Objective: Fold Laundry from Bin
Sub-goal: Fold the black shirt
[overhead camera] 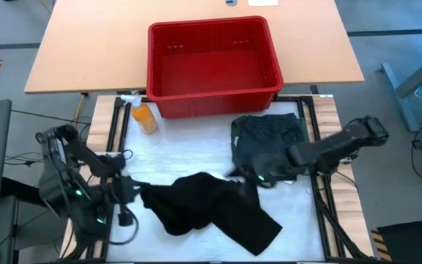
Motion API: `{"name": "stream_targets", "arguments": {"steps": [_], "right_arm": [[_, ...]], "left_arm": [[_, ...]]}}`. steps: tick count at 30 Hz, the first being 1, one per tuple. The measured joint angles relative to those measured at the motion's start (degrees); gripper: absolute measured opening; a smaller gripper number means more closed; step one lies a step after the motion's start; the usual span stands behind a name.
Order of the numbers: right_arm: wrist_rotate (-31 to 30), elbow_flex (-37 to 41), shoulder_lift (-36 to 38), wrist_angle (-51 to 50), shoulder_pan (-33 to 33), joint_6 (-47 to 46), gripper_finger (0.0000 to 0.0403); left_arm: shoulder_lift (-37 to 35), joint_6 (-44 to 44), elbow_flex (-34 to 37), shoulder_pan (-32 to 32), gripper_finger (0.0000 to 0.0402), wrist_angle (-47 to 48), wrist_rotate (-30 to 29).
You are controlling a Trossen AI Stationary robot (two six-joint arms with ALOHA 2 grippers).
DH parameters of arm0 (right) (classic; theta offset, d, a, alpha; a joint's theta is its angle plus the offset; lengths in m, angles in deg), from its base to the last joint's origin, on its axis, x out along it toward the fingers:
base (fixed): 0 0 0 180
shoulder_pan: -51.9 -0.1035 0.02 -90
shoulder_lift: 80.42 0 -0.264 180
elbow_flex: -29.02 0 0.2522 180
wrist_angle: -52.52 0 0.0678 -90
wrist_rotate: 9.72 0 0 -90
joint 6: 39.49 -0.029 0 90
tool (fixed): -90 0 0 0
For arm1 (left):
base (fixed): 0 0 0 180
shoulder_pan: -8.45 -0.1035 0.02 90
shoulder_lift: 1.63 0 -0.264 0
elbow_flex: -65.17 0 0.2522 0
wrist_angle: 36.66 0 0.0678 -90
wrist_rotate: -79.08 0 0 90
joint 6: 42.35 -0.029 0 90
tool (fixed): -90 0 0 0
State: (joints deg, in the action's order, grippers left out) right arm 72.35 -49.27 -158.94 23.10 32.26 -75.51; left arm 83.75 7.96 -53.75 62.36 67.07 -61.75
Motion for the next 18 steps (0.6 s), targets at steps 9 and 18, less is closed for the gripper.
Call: {"name": "stream_targets", "arguments": {"steps": [9,18], "right_arm": [[-13.61,0.12,-5.86,-24.33,-18.06,-24.45,0.0229],[-21.94,0.20,-21.55,-23.46,-17.50,-35.77,0.0225]], "left_arm": [[-10.39,9.10,13.80,1.49,0.0000,0.02,-1.20],[-16.85,11.60,24.83,1.48,0.0000,-6.79,-0.37]]}}
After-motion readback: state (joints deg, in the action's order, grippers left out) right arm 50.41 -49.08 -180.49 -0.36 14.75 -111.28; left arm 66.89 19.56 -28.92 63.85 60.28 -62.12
